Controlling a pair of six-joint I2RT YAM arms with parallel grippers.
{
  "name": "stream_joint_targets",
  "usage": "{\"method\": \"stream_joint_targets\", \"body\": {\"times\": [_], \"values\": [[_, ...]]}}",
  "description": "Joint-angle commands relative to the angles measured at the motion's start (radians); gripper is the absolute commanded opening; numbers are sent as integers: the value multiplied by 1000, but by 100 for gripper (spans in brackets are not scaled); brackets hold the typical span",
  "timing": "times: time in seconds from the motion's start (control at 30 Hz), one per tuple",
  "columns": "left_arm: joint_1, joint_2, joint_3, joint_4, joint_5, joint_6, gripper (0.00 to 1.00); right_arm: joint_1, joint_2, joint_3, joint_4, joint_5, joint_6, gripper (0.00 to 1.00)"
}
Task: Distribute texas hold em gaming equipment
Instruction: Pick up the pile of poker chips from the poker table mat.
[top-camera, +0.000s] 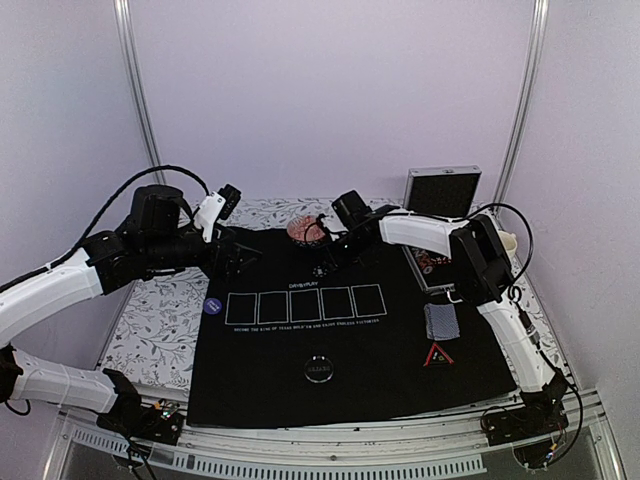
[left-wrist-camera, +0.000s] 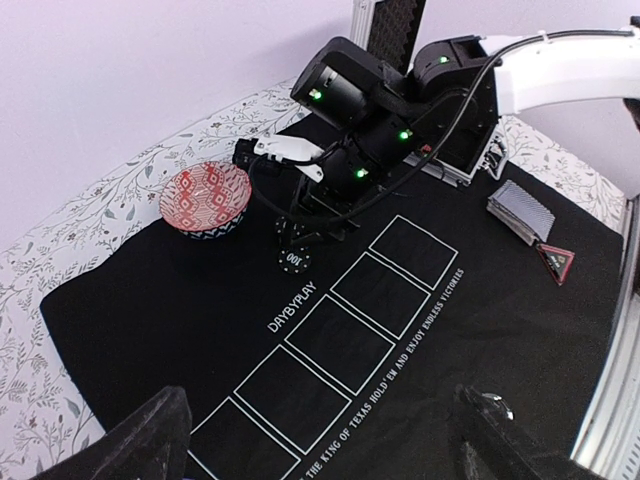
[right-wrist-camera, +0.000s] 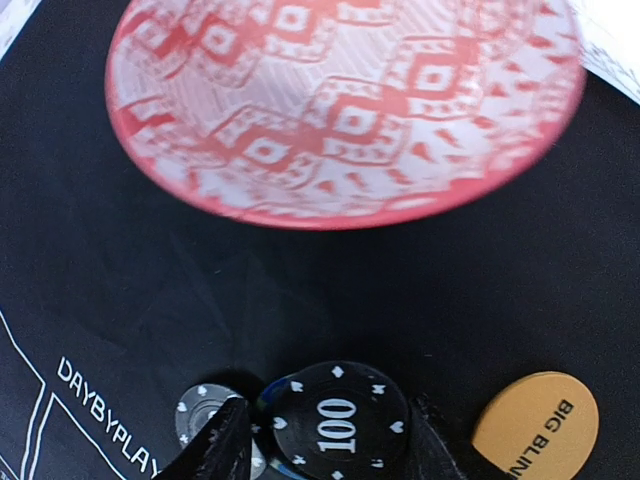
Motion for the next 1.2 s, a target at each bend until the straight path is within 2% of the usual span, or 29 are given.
{"method": "stream_joint_targets", "body": {"times": [0.0,0.13,0.43,1.0,1.1,1.17], "values": [[16,4,-14,16,4,11,90,38,21,20,-11,21,-88,50],[16,5,-14,16,5,11,91,62,11,17,-19,49,-140,47],[16,2,-16,16,5,11,91,66,-4,16,-41,107,-168,47],[16,8,-16,17,10,11,91,90,3,-8,-69,87,-264,62],[16,8,-16,18,12,11,91,93,8,-9,-69,94,-281,61],[16,8,-16,18,12,11,91,92,11,-9,-68,104,-285,57]]}}
